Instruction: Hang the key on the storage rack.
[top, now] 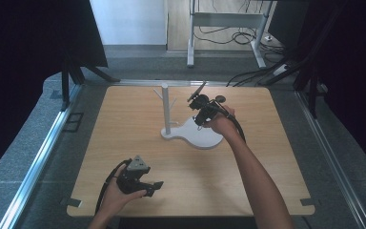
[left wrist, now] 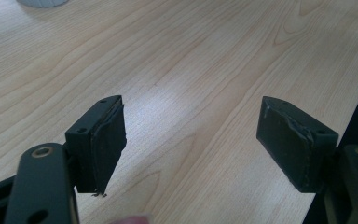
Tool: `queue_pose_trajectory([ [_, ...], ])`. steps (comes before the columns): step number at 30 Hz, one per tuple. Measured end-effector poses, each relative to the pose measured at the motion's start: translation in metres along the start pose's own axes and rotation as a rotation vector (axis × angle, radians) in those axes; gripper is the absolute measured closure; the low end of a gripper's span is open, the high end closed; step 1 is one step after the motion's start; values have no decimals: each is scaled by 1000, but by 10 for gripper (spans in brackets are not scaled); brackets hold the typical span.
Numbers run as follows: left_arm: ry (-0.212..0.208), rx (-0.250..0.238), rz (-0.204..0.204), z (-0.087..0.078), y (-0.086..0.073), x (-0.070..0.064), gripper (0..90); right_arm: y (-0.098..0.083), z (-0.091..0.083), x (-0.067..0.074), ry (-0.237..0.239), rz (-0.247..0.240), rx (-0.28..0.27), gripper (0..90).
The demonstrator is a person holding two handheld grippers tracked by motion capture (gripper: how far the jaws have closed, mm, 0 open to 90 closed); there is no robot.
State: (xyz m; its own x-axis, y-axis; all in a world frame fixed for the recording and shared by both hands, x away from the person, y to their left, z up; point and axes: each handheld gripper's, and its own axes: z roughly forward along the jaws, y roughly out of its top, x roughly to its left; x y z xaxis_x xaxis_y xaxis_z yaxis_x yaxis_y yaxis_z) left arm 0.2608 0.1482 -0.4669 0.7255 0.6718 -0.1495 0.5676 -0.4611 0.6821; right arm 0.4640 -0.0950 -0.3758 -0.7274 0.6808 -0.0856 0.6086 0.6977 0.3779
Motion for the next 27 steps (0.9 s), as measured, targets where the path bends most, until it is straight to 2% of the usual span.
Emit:
queue_pose_trajectory([
  [10,-5,5,-3,2,0,-2,243,8,3,-1,-20,-4,3,845],
  [19,-9,10,3,3,0,-3,243,16,2,0,-13,0,-15,845],
  [20,-9,9,3,3,0,-3,243,18,3,0,8,6,-14,845],
  [27,-10,10,3,3,0,-3,243,23,6,-1,0,7,-11,845],
])
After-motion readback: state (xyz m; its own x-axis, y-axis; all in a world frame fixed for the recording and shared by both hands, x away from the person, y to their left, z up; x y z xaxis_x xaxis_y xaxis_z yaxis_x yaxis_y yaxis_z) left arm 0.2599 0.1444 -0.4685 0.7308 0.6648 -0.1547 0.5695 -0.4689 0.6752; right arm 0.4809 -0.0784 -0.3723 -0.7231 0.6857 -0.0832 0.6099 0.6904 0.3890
